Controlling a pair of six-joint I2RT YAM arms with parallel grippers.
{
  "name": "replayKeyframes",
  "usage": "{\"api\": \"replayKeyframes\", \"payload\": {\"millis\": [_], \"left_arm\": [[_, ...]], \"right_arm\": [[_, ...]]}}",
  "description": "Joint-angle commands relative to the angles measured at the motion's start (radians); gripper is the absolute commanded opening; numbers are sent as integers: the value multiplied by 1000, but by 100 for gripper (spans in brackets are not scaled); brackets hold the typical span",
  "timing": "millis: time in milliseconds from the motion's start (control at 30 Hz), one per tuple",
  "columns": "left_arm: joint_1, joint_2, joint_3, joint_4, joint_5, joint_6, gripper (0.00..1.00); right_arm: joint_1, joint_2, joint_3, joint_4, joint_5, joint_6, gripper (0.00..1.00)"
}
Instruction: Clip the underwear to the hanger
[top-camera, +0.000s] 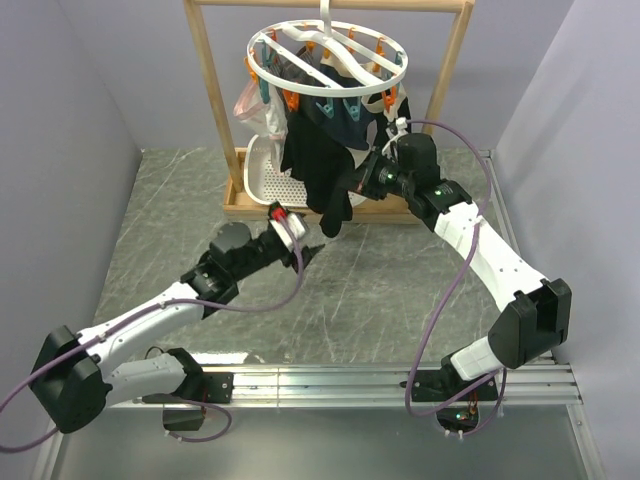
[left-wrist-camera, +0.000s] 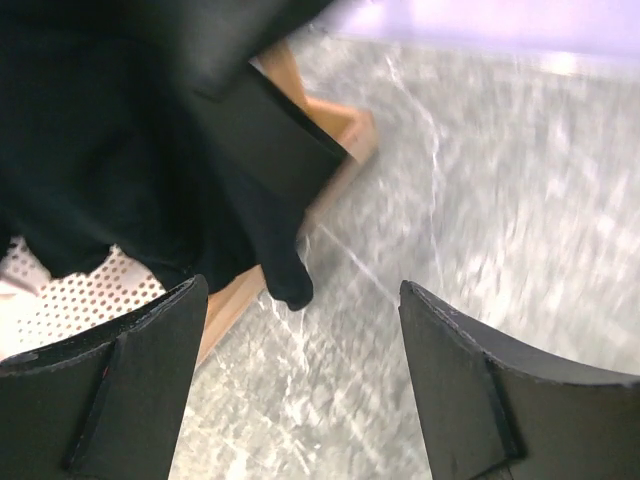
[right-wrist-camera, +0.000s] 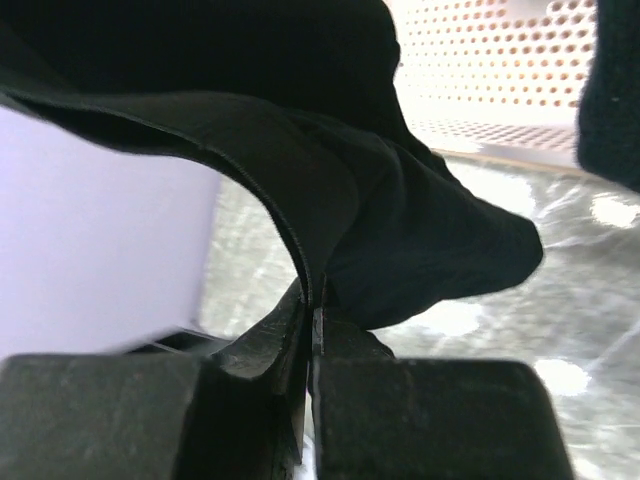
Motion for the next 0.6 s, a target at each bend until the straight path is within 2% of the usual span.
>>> {"api": "replayKeyframes", "payload": {"millis": [0,200,467,533,567], "left_arm": [[-51,25,-54,149,-54,258,83],[-104,107,-91,395,-161,347,92],[-167,255,-46,559,-263,390,92],[-167,272,-10,556,-292,361,82],[-138,274,41,488,-283,274,58]], "right_arm": [[3,-1,53,14,-24,112,0],[1,0,52,9,-35,196,0],[-5,5,30,38,-87,293,0],[-5,5,33,32,-79,279,0],[-8,2,29,29,-78,268,0]]}}
